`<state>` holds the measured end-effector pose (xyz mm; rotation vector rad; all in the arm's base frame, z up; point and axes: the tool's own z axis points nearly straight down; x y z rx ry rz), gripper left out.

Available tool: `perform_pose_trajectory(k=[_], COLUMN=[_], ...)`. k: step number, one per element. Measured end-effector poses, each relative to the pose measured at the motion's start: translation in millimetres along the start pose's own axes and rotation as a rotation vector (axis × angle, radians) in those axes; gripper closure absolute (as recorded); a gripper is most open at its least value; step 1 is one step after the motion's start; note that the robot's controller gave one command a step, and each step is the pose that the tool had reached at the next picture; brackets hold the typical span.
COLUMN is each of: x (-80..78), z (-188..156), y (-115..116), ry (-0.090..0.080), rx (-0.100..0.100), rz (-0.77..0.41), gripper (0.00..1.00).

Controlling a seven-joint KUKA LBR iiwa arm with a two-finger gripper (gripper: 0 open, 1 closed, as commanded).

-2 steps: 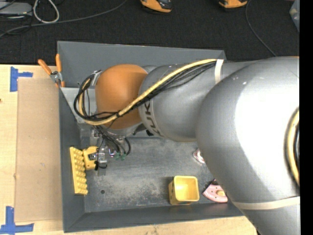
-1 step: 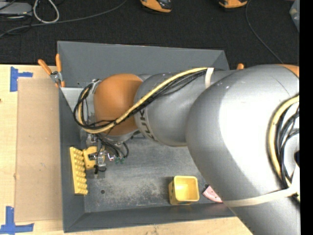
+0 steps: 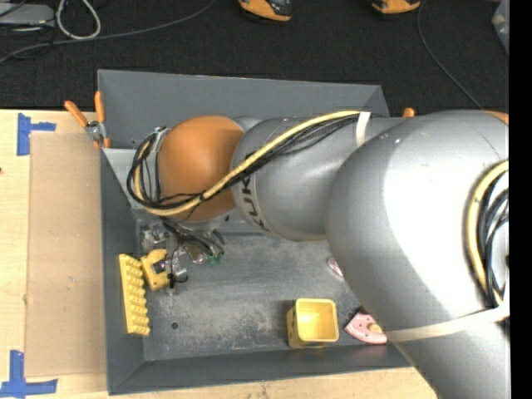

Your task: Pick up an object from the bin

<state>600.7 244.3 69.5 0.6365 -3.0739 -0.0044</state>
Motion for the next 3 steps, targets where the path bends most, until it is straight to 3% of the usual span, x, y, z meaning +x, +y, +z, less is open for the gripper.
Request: perform_pose_trajectory(k=[1,2,3], x=[0.0,3.8,3.8], z=[-0.1,-38.1,-85.5], y=[-0.1,0.3,1.0], ry=[0.000,0.013,0.014], rx=[0.000,0.000,0.000], rz=[0.001,0.002,0.002], gripper=[1.00,1.00,1.00])
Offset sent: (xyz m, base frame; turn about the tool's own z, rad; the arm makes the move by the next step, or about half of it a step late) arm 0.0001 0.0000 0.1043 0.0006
